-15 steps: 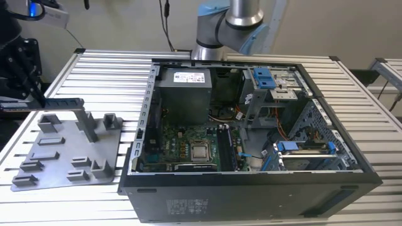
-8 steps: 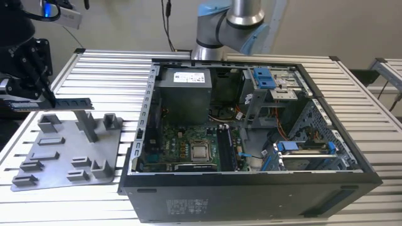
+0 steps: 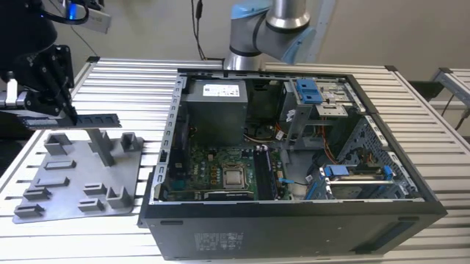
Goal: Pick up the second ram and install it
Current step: 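Pick up the second ram and move it above second insertion slot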
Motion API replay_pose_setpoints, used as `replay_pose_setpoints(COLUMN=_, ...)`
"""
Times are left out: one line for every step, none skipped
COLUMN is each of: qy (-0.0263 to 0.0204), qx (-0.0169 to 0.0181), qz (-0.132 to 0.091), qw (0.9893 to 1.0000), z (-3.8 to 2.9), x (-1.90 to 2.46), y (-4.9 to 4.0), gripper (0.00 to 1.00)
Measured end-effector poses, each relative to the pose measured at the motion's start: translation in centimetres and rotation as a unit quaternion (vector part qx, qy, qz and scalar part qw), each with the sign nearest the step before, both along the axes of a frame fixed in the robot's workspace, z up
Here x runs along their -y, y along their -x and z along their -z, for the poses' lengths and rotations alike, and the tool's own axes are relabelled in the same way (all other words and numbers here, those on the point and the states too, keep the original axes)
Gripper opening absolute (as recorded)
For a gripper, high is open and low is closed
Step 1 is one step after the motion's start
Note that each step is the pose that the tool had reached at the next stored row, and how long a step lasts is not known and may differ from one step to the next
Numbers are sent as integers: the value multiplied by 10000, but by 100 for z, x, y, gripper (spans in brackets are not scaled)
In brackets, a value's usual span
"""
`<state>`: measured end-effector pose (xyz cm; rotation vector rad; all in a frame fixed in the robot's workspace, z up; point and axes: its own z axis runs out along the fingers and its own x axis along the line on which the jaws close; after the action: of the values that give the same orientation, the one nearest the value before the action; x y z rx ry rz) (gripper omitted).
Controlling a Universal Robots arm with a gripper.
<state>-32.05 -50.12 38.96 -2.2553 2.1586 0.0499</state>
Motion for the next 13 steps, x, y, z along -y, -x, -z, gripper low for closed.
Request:
replay_pose_setpoints(qy=0, qx=-1, qz=0, qw=10000, z=0, x=0, y=-28, gripper=14)
replay_pose_setpoints(qy=-1, qx=-4, qz=0, qw=10000, z=0, x=0, y=-56, gripper=14)
replay_pose_setpoints(qy=-1, qx=-7, qz=0, qw=10000, z=0, x=0, y=-84, gripper=14)
replay_pose_setpoints(qy=0, qx=-12, qz=0, qw=10000, z=-1, x=0, y=-114, gripper=14)
replay_pose_setpoints(qy=0, qx=-17, qz=0, qw=10000, z=-1, x=0, y=-142, gripper=14)
replay_pose_setpoints(qy=-1, qx=-23, qz=0, qw=10000, z=0, x=0, y=-172, gripper=14)
replay_pose_setpoints(qy=-1, qx=-28, qz=0, qw=10000, z=0, x=0, y=-199, gripper=14)
replay_pose_setpoints(qy=-1, qx=-35, qz=0, qw=10000, z=0, x=0, y=-230, gripper=14)
replay_pose_setpoints(qy=-1, qx=-40, qz=0, qw=10000, z=0, x=0, y=-259, gripper=14)
replay_pose_setpoints(qy=-1, qx=-45, qz=0, qw=10000, z=0, x=0, y=-286, gripper=14)
replay_pose_setpoints(qy=0, qx=-49, qz=0, qw=10000, z=-1, x=0, y=-315, gripper=14)
replay_pose_setpoints(qy=0, qx=-55, qz=0, qw=10000, z=-1, x=0, y=-344, gripper=14)
replay_pose_setpoints(qy=0, qx=-58, qz=0, qw=10000, z=0, x=0, y=-371, gripper=14)
